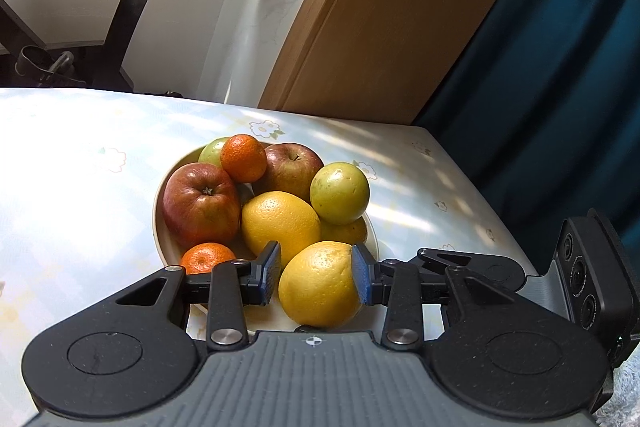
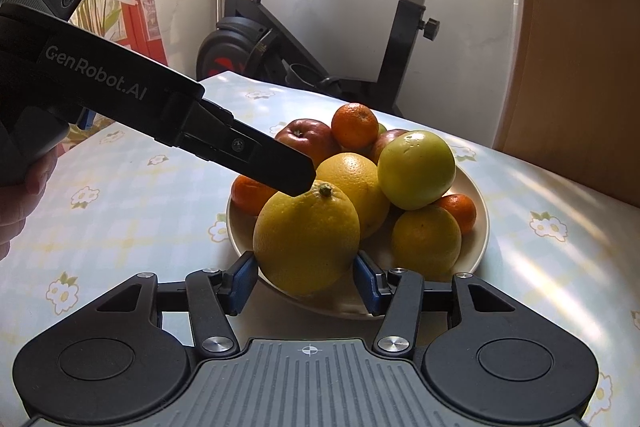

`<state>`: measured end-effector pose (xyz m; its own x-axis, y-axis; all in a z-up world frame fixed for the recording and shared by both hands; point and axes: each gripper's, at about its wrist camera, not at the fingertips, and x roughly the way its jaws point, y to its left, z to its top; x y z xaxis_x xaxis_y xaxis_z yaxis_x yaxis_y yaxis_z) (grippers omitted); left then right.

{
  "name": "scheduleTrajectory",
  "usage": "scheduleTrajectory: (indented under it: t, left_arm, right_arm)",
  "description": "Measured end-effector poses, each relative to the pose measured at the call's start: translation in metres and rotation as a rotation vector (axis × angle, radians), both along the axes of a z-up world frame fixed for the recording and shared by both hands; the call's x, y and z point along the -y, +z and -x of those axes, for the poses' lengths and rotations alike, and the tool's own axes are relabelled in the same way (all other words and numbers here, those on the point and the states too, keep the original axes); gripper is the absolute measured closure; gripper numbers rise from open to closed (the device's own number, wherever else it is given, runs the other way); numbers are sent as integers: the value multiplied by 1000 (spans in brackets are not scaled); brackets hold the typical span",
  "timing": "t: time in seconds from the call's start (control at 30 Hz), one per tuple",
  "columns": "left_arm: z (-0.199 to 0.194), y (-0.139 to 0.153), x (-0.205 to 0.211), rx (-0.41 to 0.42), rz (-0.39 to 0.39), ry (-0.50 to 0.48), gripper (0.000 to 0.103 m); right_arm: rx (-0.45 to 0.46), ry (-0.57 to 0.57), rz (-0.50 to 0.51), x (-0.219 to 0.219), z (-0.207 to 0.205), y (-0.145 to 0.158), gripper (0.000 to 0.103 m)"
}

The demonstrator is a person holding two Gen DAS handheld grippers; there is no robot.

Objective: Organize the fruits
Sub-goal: 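Carry the yellow orange with the left tool onto the plate, then open the left tool to release the yellow orange on the plate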

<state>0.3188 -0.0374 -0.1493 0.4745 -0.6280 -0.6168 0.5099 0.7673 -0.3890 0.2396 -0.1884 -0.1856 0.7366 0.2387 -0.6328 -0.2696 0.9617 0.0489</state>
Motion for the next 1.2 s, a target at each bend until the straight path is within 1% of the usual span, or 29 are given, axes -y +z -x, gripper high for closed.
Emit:
scheduleTrajectory:
  t: [0.13, 0.27, 0.4, 0.47, 0.53, 0.8, 0.87, 0.93, 0.97, 1.03, 1.07, 1.13, 1.17, 1.2]
  left_arm:
    - [1, 2, -7, 6, -7, 27, 63]
    - [3, 4, -11, 20, -32, 55, 62]
    - [7, 6, -14, 37, -62, 79, 60]
    - [9, 8, -17, 46, -76, 94, 59]
    - [12, 9, -21, 57, -85, 106, 50]
    - [25, 18, -30, 99, -137, 148, 49]
    - [29, 21, -32, 111, -150, 160, 44]
    - [33, 24, -34, 128, -165, 172, 36]
    - [35, 26, -35, 135, -172, 175, 34]
    - [39, 30, -37, 146, -185, 184, 27]
    - [41, 32, -37, 154, -197, 193, 25]
    - [46, 36, -37, 177, -226, 208, 19]
    - [48, 39, -37, 191, -236, 210, 17]
    - [51, 41, -38, 201, -243, 210, 15]
  right_arm:
    - [-5, -16, -7, 1, 0, 1, 53]
    - [-10, -30, -4, 2, 2, 4, 52]
    - [-4, -53, -5, 3, 5, 9, 48]
    - [1, -72, -7, 6, 8, 13, 47]
    - [1, -87, -16, 10, 9, 15, 46]
    - [7, -135, 0, 14, 16, 24, 47]
    - [8, -145, 2, 14, 18, 26, 47]
    - [9, -156, 1, 13, 19, 28, 47]
    - [11, -159, 0, 13, 19, 29, 47]
    - [18, -165, 3, 12, 21, 32, 47]
    - [21, -169, 3, 12, 22, 34, 47]
    - [25, -181, -4, 11, 25, 37, 46]
    - [28, -186, -9, 11, 26, 39, 45]
    - [31, -192, -12, 11, 27, 40, 43]
